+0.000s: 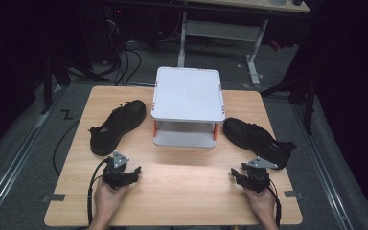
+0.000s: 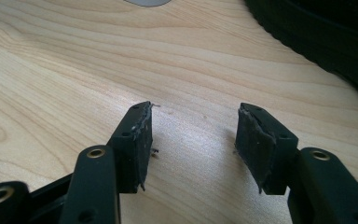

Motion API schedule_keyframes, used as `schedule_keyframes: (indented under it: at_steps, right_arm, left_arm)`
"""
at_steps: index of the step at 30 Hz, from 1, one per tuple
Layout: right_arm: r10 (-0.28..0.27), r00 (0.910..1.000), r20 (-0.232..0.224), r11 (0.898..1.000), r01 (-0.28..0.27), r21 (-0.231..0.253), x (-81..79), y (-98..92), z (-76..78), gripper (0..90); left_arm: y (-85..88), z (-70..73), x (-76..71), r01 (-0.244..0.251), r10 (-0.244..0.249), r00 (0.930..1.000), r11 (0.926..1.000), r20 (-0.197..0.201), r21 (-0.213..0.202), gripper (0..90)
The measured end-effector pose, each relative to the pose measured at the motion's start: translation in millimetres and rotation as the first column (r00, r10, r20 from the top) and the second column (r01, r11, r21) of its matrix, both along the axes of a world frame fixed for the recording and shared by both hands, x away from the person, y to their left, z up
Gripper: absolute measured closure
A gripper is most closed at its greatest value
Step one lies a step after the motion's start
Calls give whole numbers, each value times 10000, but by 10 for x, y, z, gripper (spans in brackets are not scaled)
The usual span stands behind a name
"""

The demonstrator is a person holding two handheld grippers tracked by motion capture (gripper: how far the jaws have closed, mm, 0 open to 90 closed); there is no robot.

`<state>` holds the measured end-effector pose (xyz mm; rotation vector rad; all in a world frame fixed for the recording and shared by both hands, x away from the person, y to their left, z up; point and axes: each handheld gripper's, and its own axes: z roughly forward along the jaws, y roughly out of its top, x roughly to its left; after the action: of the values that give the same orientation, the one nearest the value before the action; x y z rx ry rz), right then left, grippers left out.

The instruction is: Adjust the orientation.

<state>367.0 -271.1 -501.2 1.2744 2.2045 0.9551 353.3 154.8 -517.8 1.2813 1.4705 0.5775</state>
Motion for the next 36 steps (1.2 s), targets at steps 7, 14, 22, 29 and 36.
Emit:
schedule_keyframes:
  at_steps: [7,14,22,29,36]
  right_arm:
    - [7,10000,10,10000,-7,-10,4,-2,-1,454]
    - [-6,10000,-17,10000,6,3,6,-4,0,438]
    - [-15,10000,-25,10000,15,13,-2,-6,1,446]
    - [19,10000,-57,9998,-17,214,-33,-11,14,534]
    - [66,9992,387,9970,-96,768,-26,2,125,547]
  left_arm:
    - [0,0,0,-10,10,10000,10000,-6,-3,313]
    - [-2,2,0,-38,38,10000,10000,-16,-28,313]
    - [-5,2,-1,-53,53,10000,10000,-21,-25,309]
    - [-11,2,-10,-97,97,9999,10000,-31,19,310]
    - [-13,1,-12,-104,104,9999,9999,-33,12,307]
